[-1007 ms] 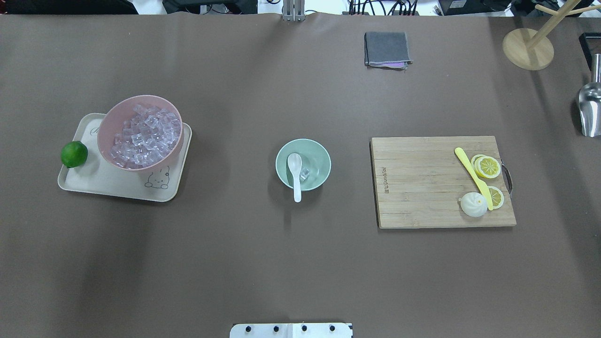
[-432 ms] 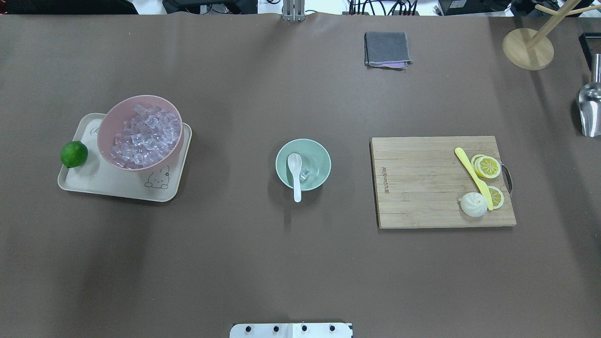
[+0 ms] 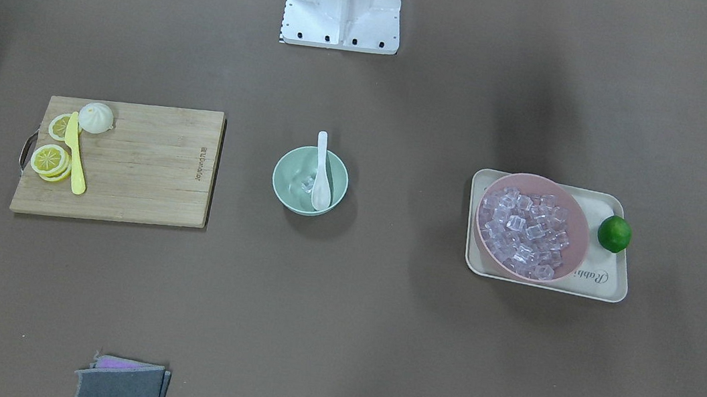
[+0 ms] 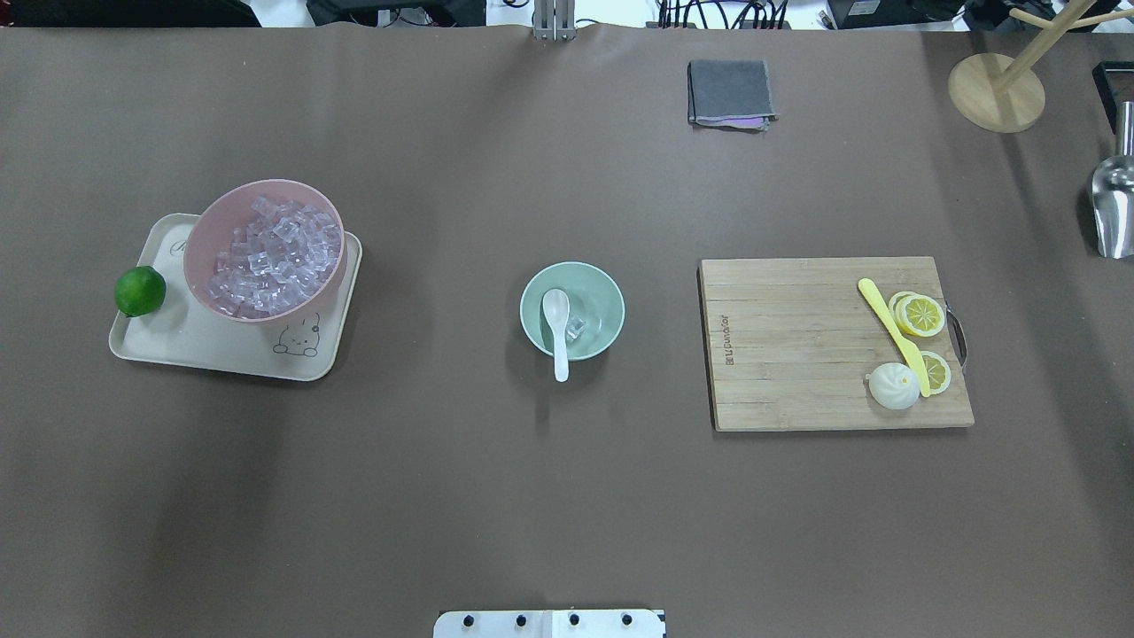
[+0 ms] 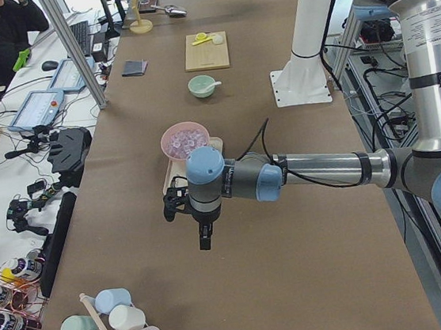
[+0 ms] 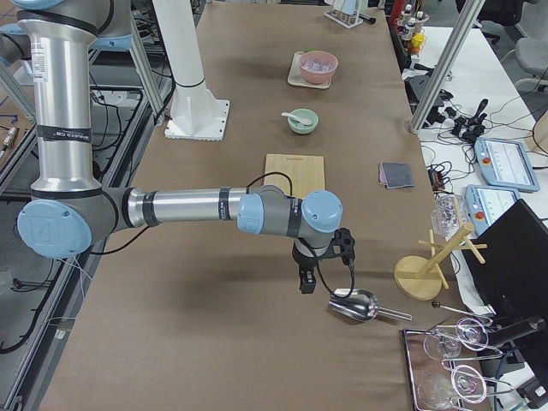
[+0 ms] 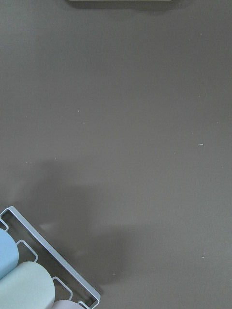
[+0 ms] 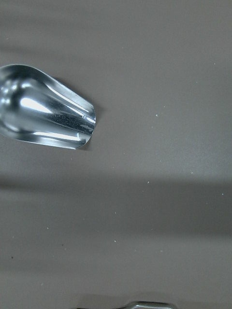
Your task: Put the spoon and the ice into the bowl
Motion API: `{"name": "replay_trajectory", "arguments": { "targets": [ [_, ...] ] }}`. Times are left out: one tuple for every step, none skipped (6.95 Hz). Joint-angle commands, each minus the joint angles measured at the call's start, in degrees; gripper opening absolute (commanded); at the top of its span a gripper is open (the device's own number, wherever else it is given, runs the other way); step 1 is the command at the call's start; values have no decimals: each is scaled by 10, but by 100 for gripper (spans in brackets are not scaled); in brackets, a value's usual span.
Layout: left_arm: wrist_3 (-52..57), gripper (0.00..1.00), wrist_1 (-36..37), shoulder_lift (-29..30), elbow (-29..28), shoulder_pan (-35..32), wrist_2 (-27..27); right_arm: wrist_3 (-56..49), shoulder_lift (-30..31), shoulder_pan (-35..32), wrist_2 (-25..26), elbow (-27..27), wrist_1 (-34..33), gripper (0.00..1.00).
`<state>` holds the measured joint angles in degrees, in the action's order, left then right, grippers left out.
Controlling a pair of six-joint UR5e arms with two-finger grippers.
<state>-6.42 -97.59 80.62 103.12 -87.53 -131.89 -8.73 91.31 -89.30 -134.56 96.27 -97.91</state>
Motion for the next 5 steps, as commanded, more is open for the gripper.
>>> {"name": "replay_trajectory", "arguments": {
  "targets": [
    [0, 98, 0, -5, 1, 0, 0, 0, 2, 0, 0, 1, 0, 100],
    [0, 98, 0, -5, 1, 0, 0, -1, 3, 0, 0, 1, 0, 100],
    [0, 98, 1, -3, 1, 0, 0, -1, 5, 0, -3, 1, 0, 100],
    [0, 98, 1, 0, 0, 1, 0, 0, 5, 0, -4, 1, 0, 100],
    [0, 98, 1, 1, 6, 0, 0, 0, 4, 0, -4, 1, 0, 100]
  ]
}}
